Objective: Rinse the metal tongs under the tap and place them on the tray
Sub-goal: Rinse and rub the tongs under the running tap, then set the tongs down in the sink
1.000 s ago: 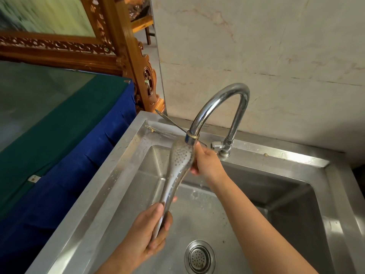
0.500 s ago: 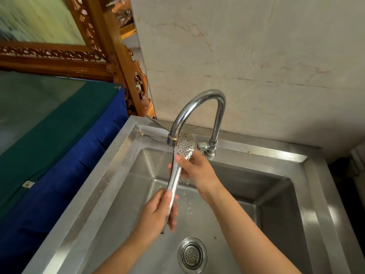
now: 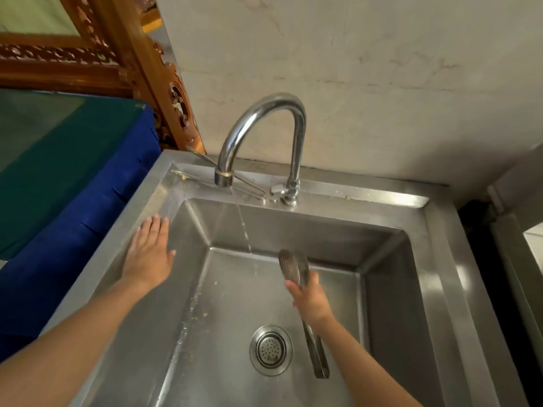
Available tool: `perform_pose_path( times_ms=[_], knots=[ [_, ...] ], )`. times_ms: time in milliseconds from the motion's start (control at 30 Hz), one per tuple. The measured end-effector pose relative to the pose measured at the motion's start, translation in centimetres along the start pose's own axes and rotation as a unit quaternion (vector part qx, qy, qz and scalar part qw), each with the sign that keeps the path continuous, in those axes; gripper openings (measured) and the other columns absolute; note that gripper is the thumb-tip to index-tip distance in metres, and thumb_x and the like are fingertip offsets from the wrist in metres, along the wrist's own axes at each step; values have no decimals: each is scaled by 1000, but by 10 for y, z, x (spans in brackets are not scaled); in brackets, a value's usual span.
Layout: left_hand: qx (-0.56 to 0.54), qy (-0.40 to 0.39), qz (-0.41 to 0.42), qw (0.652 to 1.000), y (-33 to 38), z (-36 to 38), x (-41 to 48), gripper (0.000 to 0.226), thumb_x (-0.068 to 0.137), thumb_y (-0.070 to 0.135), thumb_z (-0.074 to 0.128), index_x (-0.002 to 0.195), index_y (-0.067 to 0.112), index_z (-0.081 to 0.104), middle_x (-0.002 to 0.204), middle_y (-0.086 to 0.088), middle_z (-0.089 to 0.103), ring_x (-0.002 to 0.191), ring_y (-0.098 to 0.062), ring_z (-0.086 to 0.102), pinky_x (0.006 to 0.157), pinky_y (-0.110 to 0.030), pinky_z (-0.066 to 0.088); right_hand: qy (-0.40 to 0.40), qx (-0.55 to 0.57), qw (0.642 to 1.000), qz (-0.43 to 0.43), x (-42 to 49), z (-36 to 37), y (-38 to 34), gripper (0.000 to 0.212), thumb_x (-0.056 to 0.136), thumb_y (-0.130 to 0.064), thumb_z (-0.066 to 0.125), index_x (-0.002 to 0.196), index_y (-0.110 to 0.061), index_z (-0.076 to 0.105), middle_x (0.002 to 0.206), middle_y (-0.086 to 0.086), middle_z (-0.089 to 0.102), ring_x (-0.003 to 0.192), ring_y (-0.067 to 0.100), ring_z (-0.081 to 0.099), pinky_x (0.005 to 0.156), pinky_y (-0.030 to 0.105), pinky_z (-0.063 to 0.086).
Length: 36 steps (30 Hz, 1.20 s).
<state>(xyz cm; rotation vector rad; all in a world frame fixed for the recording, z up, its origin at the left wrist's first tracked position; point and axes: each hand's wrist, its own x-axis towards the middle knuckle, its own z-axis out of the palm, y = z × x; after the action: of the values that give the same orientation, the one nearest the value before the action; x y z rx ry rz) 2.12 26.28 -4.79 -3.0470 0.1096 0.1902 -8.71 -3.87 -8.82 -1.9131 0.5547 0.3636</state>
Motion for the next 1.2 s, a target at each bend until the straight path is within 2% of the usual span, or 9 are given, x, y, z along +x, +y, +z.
perform_pose_path(
  times_ms=[100,233,333,467,667,967,1033,1100,1200],
  knots=[
    [19,53,23,998,-5,12,-3,69,96,29,33,140,7,-14,157,-14,-5,145,-24,-8,115,-32,-14,27,-82,994,64,5,18,45,51,89,-29,58,125,-3,35,126,18,46,109,33,53,96,42,46],
    [16,87,31,996,-7,18,-4,65,95,27,34,143,5,-5,157,-15,4,145,-24,-1,107,-21,-28,60,-178,975,119,15,37,85,46,92,-29,50,126,-3,35,131,17,41,116,33,50,98,42,44],
    [15,100,42,994,-9,23,-2,66,95,28,38,145,2,6,156,-18,10,145,-26,5,111,-24,-21,77,-248,959,117,24,52,109,41,95,-28,45,126,-4,34,130,14,42,119,28,46,97,36,44],
    [3,114,53,992,-9,25,1,66,94,28,41,145,0,11,155,-20,13,145,-28,8,117,-36,-3,96,-337,930,109,36,63,133,46,94,-35,43,129,-6,35,132,10,47,121,23,44,100,31,39],
    [7,123,65,990,-8,27,0,67,94,30,41,145,-1,11,155,-21,13,145,-27,8,119,-39,0,122,-375,914,93,47,70,156,47,91,-42,47,123,-8,40,127,8,49,117,22,45,98,30,38],
    [13,119,66,991,-10,28,-1,68,95,33,37,146,1,7,156,-19,9,145,-26,4,118,-38,-2,141,-401,902,69,45,59,144,76,78,-66,50,126,-8,37,124,8,46,114,21,44,97,30,39],
    [12,116,61,991,-9,27,-2,68,95,35,35,146,2,4,157,-17,7,145,-24,2,118,-38,-3,146,-396,906,29,46,55,121,66,85,-59,46,126,-7,39,125,8,47,115,22,43,98,31,37],
    [14,108,62,992,-9,25,-3,69,95,36,33,145,3,1,157,-16,4,145,-23,-1,118,-37,-5,149,-377,913,-34,48,52,86,47,91,-39,46,125,-7,42,124,9,49,114,24,44,98,33,37],
    [11,96,66,993,-8,21,-5,70,95,37,34,144,3,-2,157,-17,4,145,-24,-2,118,-39,-3,172,-326,914,-171,45,42,11,24,88,-14,50,109,-3,57,105,14,60,99,32,52,86,39,43]
  ],
)
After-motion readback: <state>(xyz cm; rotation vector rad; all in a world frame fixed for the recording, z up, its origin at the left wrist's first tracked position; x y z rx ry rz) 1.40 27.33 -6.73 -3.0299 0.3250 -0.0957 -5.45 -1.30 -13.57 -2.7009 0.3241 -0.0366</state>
